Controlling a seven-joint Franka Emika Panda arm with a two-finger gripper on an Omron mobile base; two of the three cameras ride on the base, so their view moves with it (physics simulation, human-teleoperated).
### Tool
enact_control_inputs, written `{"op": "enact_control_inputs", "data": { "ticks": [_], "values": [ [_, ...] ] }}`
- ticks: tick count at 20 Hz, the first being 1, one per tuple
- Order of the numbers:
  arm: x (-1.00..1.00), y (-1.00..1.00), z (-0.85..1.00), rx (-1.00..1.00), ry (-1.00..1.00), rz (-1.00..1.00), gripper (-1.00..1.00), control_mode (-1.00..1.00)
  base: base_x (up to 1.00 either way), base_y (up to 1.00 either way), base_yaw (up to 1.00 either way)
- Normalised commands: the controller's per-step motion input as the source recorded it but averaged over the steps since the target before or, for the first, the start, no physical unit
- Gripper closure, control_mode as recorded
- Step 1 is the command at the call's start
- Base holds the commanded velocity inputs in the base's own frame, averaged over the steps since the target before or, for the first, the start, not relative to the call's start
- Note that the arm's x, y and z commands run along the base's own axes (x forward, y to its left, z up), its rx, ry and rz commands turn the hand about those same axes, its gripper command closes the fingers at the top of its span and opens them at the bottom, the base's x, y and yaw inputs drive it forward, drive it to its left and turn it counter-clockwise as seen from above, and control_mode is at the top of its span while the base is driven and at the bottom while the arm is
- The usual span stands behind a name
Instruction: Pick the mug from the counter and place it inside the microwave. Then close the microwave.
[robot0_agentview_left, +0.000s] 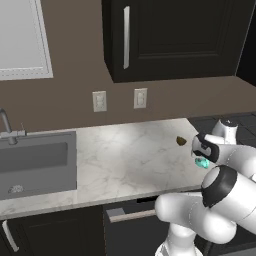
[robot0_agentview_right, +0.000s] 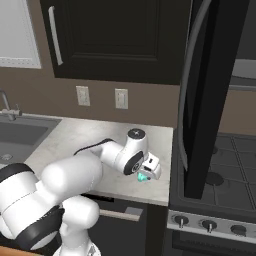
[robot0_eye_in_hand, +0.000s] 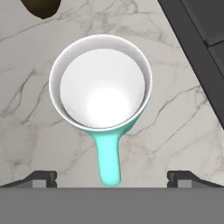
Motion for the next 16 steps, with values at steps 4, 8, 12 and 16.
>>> {"op": "enact_control_inputs", "data": {
  "ticks": [4, 8, 12, 16],
  "values": [
    [0.0, 0.0, -0.21, 0.0, 0.0, 0.0, -1.0, -1.0, 0.0, 0.0, 0.0],
    [0.0, 0.0, -0.1, 0.0, 0.0, 0.0, -1.0, -1.0, 0.0, 0.0, 0.0],
    [0.0, 0.0, -0.08, 0.0, 0.0, 0.0, -1.0, -1.0, 0.0, 0.0, 0.0],
    [0.02, 0.0, -0.08, 0.0, 0.0, 0.0, -1.0, -1.0, 0.0, 0.0, 0.0]
  ]
}}
